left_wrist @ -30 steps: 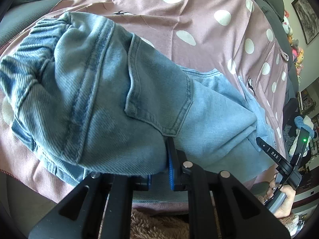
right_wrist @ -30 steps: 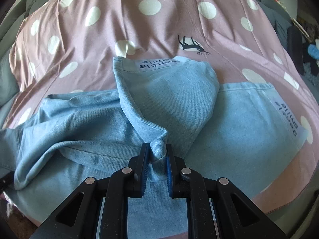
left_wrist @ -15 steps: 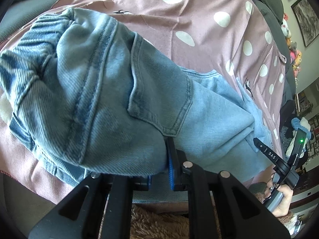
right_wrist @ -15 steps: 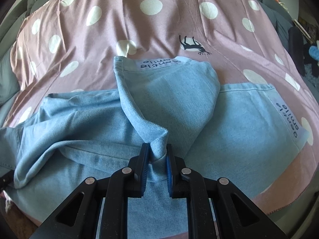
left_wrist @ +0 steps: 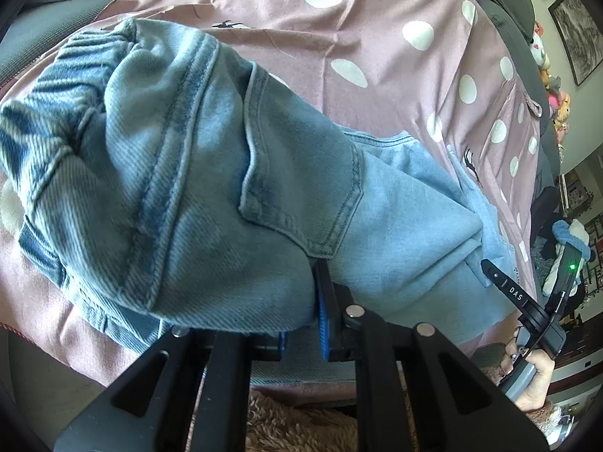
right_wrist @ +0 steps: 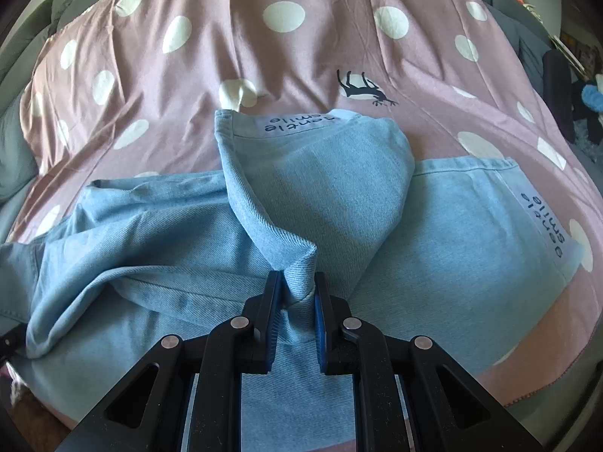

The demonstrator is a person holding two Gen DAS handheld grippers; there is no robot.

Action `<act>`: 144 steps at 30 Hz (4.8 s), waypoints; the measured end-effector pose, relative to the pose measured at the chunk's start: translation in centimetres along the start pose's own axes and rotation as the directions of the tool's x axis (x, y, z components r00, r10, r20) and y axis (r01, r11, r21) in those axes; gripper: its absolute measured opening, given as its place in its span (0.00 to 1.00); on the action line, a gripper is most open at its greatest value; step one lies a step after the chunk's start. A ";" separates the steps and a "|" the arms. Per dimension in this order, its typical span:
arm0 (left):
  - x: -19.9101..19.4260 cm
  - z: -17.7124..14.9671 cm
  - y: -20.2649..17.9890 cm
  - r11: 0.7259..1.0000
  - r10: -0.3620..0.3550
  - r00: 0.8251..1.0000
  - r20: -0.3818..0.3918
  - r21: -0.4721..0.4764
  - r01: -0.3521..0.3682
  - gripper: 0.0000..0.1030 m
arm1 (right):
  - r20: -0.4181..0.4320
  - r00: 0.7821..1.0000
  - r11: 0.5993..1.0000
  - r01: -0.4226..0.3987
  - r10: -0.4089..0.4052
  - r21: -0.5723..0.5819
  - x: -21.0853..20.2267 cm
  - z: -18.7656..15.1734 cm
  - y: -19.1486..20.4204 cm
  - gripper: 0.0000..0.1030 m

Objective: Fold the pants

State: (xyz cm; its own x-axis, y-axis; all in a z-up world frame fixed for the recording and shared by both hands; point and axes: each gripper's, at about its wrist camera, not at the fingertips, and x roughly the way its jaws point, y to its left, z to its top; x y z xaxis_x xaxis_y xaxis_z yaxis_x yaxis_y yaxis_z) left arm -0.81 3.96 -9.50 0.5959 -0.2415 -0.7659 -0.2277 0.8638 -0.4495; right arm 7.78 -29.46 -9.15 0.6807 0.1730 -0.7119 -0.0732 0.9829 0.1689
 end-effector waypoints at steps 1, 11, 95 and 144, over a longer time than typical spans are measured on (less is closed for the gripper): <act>0.0 0.0 0.0 1.000 -0.001 1.000 0.001 -0.003 0.001 0.14 | -0.001 1.000 1.000 -0.002 0.002 0.000 0.0 0.0 0.0 0.12; -0.1 -0.1 0.4 0.998 -0.024 1.000 0.005 -0.050 0.025 0.14 | -0.014 0.999 0.997 -0.043 0.044 0.064 0.1 0.3 -0.7 0.13; -2.6 0.2 1.3 0.998 0.008 0.979 -0.205 -0.060 -0.021 0.16 | -0.035 0.999 0.822 0.040 -0.024 0.568 -3.1 -1.6 -23.3 0.04; -10.3 7.1 5.7 0.990 0.135 0.991 -0.017 -0.048 -0.135 0.64 | -0.356 0.896 0.864 -0.385 0.264 -0.326 4.4 8.2 17.6 0.46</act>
State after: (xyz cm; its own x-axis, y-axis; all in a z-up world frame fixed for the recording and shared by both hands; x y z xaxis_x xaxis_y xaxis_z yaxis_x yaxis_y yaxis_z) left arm -2.76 14.56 -0.88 0.5469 -0.1304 -0.8270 -0.3430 0.8662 -0.3634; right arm 15.48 -11.92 -3.76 0.3309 0.4374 -0.8362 -0.5628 0.8027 0.1971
